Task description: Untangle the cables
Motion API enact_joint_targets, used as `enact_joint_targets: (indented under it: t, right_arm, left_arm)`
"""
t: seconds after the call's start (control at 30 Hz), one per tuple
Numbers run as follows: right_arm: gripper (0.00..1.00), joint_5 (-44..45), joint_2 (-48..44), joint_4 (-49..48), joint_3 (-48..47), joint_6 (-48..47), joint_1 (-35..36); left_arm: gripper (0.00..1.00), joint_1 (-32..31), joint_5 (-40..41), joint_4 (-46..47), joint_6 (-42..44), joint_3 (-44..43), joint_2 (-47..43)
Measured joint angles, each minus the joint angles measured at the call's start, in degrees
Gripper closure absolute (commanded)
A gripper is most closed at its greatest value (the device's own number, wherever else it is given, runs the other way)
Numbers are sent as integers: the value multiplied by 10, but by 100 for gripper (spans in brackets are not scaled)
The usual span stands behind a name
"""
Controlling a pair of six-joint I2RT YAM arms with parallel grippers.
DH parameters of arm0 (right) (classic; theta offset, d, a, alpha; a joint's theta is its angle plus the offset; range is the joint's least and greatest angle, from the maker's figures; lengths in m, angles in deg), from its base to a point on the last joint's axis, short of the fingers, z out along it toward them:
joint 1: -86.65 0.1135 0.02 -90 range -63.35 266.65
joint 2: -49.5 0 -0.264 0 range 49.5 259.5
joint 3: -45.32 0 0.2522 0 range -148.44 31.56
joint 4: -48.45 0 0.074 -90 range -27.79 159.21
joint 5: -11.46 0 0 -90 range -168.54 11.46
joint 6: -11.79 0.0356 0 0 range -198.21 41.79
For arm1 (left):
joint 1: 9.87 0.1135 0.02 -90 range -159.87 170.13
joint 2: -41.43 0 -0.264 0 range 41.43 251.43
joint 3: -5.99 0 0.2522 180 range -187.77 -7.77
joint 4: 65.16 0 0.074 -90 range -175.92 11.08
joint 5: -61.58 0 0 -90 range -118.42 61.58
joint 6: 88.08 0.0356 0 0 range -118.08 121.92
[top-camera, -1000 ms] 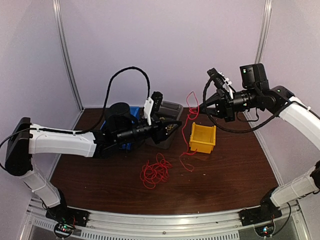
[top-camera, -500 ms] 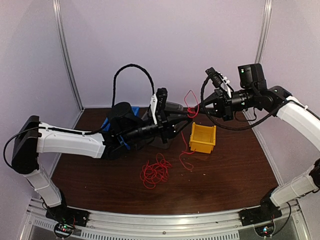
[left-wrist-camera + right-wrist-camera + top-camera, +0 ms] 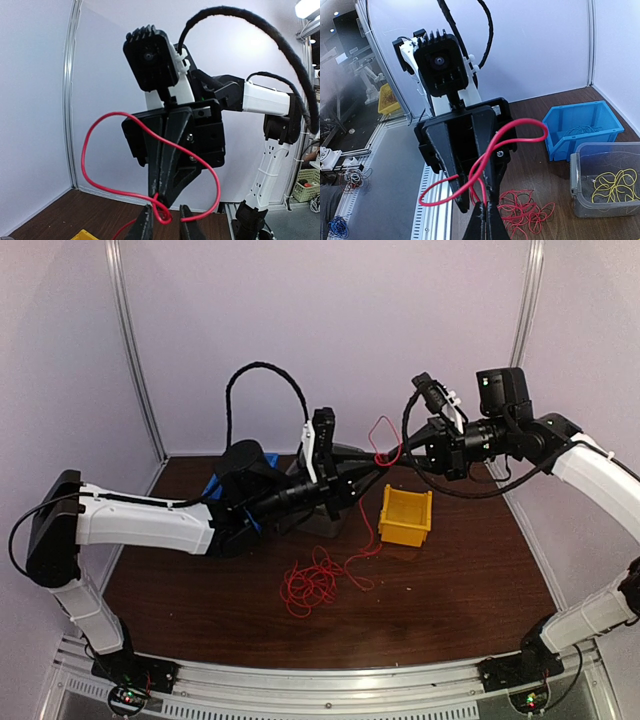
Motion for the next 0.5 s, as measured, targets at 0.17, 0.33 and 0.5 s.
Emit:
enact_joint_targets:
  t: [0.17, 0.33, 0.5]
  right_arm:
    - [100, -33, 0, -21, 0, 27, -10]
    - [100, -48, 0, -43, 4, 49, -21]
    - [100, -48, 0, -52, 18, 54, -24]
  left_arm:
    - [79, -3, 14, -2, 9, -5, 13]
    - [81, -3, 15, 2, 10, -5, 19]
    - [87, -3, 23, 24, 10, -4, 19]
